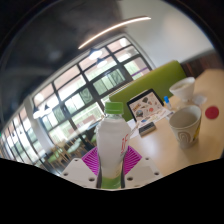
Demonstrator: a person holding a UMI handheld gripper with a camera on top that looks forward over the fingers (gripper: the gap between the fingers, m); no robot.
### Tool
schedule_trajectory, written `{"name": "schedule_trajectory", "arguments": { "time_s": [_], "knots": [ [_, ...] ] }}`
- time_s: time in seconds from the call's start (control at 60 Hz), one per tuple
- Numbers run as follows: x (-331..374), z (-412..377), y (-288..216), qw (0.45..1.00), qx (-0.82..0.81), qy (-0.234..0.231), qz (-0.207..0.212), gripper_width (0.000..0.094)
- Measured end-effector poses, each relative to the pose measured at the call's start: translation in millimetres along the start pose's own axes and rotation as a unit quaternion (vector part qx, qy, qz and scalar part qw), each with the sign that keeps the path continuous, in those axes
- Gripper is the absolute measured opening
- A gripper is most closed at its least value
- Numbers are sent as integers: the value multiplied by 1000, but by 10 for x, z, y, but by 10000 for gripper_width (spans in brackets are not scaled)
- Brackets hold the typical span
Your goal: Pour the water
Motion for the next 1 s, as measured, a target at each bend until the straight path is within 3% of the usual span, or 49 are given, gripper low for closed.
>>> {"name": "schedule_trajectory", "arguments": {
  "time_s": [0.133,0.283,0.417,0.567,0.833,0.95,1.0],
  "knots": [
    [-96,407,-422,949,-295,-114,18,257],
    [5,723,-757,818,-532,-219,35,256],
    [153,581,-822,727,-628,-276,44,256],
    [418,554,-792,664,-684,-297,61,255],
    [725,260,-635,652,-698,-288,65,257],
    [1020,-87,-593,690,-655,-305,48,256],
    [1020,-219,-664,741,-597,-306,37,258]
  ]
}}
Point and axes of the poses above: the point between the fingertips, and its own axes, seen from behind it with the camera up: z to the right, y down, x backward, against the way the camera looks, the point moved 9 cm from there along x, backward, against the way the camera looks, and after that the axes turned 12 degrees about -z, right-handed, at the moved point
